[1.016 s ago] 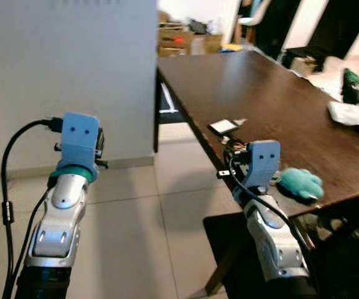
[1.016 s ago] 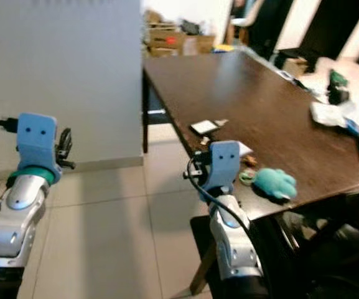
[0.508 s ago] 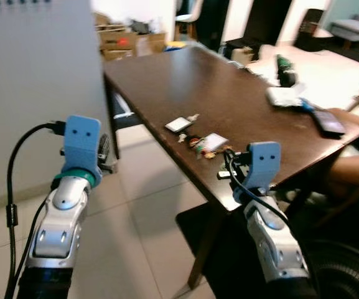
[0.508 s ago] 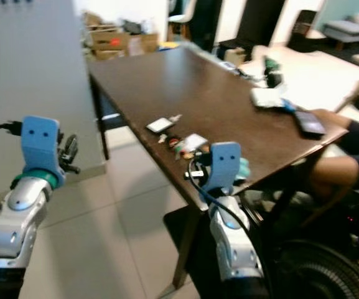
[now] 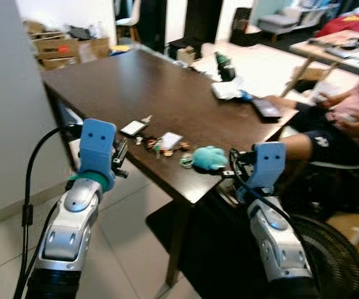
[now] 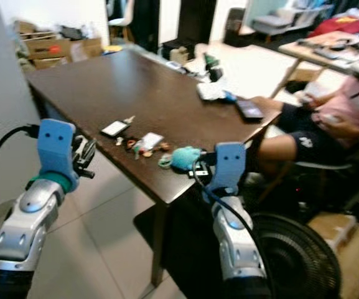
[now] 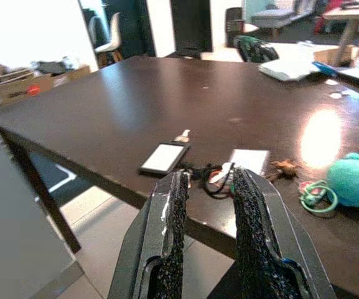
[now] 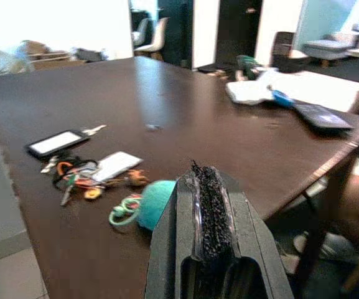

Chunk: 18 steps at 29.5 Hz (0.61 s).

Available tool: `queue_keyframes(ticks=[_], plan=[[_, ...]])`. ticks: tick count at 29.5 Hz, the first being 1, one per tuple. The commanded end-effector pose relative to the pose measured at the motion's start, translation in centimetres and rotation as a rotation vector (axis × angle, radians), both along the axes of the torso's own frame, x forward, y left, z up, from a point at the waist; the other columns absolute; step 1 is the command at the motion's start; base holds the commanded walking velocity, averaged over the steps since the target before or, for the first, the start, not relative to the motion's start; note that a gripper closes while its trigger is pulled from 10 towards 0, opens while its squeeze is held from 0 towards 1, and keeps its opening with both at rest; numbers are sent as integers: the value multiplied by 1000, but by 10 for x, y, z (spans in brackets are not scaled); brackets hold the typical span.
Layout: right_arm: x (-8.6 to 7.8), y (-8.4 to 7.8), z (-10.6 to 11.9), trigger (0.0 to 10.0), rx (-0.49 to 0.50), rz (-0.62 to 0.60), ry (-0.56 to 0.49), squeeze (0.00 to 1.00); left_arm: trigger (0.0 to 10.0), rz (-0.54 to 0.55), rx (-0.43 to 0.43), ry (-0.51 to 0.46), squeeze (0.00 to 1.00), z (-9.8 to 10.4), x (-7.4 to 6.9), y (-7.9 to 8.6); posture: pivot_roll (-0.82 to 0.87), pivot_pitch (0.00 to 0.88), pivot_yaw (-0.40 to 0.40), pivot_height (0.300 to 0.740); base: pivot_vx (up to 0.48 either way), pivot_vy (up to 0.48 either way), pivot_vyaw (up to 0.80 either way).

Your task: Hang keys on a hook

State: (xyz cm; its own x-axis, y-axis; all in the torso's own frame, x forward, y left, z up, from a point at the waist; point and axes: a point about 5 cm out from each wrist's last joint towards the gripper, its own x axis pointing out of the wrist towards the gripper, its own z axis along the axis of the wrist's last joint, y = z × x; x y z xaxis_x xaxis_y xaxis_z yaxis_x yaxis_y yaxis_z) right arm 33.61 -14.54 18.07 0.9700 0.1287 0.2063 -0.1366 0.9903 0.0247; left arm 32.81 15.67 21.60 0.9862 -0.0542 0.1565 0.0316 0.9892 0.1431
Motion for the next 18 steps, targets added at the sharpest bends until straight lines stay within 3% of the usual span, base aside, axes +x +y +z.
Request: queue_keyframes(ticks=[1,13,18], plan=[[0,1,-4,10000,12,1,17,0,10000,11,3,1,0,0,-1,3,12,0,55,740,0,0,-800],[0,1,-6,10000,13,0,19,0,10000,39,63,-15,0,1,0,6,13,0,55,740,0,0,-800],[1,1,-5,10000,10,2,13,0,10000,54,111,-16,0,-1,0,7,13,0,53,740,440,0,-283]])
